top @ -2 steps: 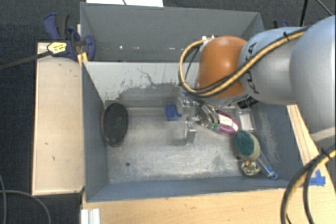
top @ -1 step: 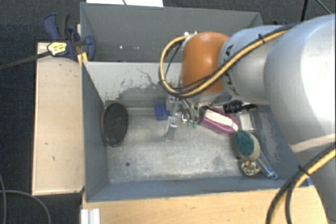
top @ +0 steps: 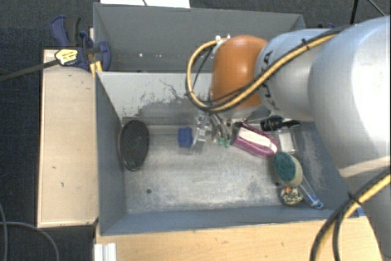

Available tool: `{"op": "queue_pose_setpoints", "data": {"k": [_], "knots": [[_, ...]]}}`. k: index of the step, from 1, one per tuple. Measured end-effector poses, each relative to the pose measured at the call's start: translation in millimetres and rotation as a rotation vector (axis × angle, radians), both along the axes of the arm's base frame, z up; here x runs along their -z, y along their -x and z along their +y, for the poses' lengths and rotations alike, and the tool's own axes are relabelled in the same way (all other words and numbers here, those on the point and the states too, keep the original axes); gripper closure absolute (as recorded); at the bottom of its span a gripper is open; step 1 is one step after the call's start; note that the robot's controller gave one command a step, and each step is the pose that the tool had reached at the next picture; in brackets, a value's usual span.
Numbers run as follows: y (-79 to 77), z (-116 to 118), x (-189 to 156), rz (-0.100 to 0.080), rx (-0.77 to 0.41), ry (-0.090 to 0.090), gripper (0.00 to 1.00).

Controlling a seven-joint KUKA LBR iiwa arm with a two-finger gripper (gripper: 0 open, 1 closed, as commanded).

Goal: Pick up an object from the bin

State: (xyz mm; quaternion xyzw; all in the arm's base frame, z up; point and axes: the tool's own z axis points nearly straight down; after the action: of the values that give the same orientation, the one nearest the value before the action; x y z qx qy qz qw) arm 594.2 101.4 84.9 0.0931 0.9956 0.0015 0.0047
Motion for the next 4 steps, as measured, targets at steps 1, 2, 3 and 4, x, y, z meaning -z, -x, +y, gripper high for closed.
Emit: {"op": "queue_pose_setpoints", "data": {"k": [1, 2, 3, 4], "knots": [[26.8, 13.6, -169.9, -0.002, -0.053, 0.000, 1.00], [81.6, 5.1, -88.9, 0.017, 0.059, 0.003, 1.00], [78.8, 5.5, -92.3, 0.008, 0.060, 0.001, 0.00], [15.3, 37.2, -19.2, 0.007, -0.090, 0.002, 0.00]]}}
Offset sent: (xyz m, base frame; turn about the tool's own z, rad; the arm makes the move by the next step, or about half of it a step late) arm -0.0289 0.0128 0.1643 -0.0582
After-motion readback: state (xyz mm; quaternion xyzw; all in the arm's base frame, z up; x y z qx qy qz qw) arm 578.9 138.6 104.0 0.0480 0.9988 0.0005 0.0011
